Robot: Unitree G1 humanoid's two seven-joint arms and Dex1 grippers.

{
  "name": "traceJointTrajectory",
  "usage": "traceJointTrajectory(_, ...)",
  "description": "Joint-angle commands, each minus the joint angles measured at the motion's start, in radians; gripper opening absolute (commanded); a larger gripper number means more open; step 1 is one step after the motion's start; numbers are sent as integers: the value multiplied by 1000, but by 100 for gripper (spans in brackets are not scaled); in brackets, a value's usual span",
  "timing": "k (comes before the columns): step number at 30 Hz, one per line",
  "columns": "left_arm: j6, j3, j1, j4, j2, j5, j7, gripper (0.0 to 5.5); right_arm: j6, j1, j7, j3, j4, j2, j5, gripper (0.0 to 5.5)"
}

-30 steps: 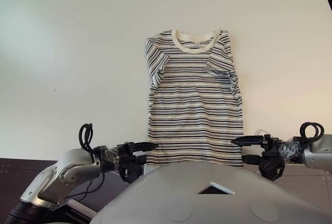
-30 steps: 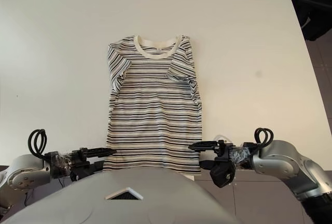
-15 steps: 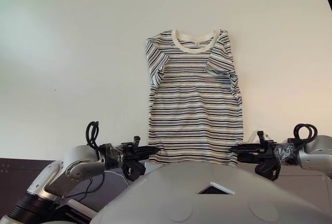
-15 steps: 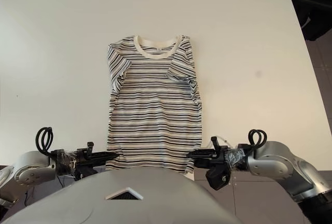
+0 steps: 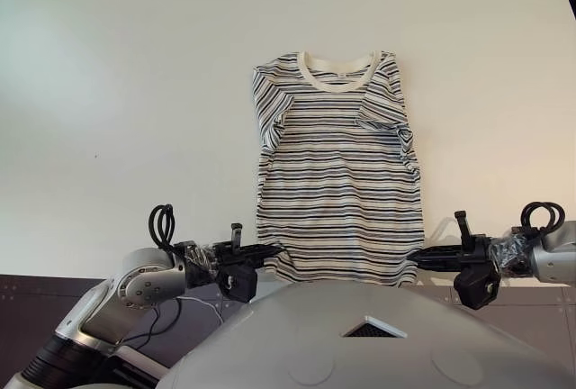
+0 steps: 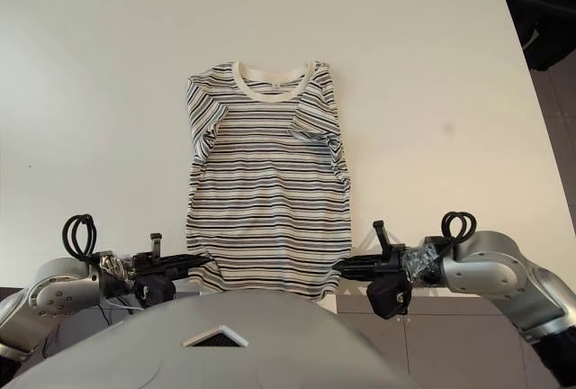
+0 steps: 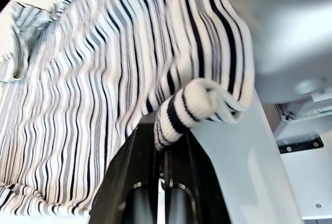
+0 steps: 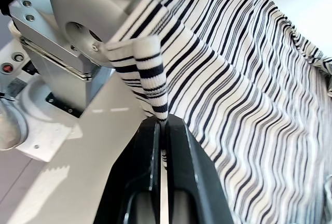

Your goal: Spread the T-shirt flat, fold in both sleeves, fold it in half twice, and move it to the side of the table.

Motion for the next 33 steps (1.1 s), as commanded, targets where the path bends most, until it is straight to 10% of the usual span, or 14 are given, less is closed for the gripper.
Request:
traceJointTrajectory(1,92,2,25,-71,-9,-81,-19,10,32,9,28,-57,39,-55,121,12)
traceJointTrajectory(9,368,176,-42,-151,28,-428,-97,10,383,-138,124,-137,47,-22,495,12)
traceJointTrajectory(16,697,191,-557,150,-187,-504,48,10,734,-653,-120,-34,284,327,317,12)
traceJointTrajectory(33,291,9,-1209,1168,-494,-87,192,10,723,-1019,-426,22,822,648,-75,12)
